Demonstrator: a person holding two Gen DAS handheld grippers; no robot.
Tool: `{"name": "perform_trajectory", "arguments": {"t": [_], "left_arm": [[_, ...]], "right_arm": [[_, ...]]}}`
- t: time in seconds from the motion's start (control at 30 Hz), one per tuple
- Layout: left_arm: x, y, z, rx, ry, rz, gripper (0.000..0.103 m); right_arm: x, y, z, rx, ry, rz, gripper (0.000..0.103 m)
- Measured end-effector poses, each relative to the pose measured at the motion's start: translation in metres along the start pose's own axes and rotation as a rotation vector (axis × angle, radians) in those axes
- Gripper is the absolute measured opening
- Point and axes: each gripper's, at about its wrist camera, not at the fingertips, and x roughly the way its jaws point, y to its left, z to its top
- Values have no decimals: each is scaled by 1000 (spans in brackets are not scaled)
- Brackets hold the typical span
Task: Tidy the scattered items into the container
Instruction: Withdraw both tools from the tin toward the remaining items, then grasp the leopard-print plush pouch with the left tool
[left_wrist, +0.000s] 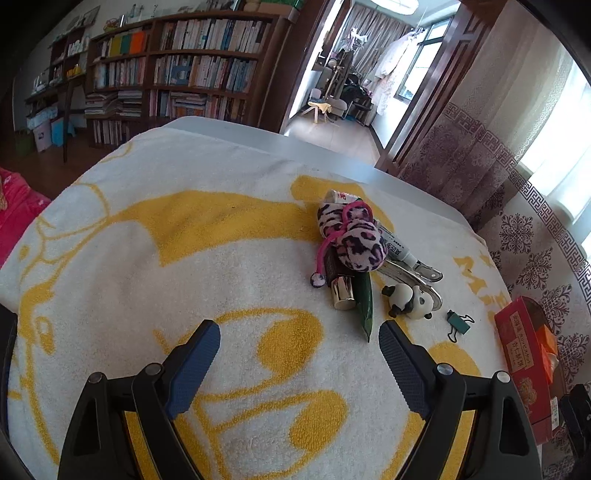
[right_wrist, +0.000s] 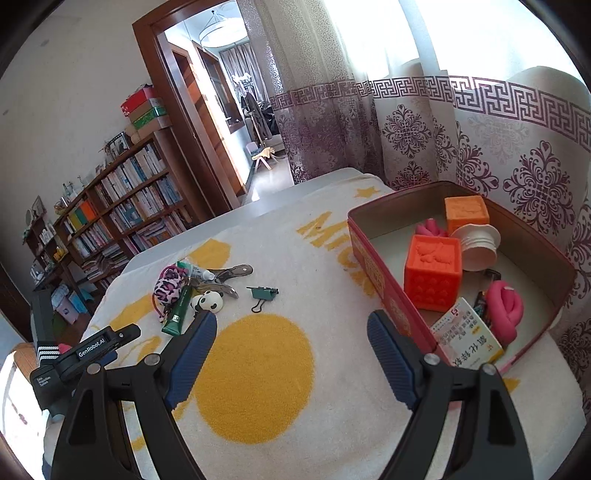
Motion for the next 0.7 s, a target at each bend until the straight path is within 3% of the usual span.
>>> {"name": "perform_trajectory", "arguments": {"t": [0.2, 0.3, 0.37, 0.4, 0.57, 0.7], "left_arm": [[-32, -15, 57, 29, -99, 15, 90], [-48, -28, 81, 60, -151, -9, 90], [-45, -36, 88, 87, -142, -27, 103], [-41, -39, 89, 93, -136, -34, 103], [4, -44, 80, 93, -41, -18, 103], [40, -40, 75, 72, 18, 15, 103]], "right_arm": [[-30, 25, 54, -119, -103, 40, 88], [-44, 40, 82, -161, -194, 65, 103], [-44, 48, 92, -179, -236, 80, 103], [-38, 51, 94, -184, -243, 84, 103], [22, 52, 85, -148, -116, 123, 103], [66, 44, 64, -139, -35, 99, 103]]}}
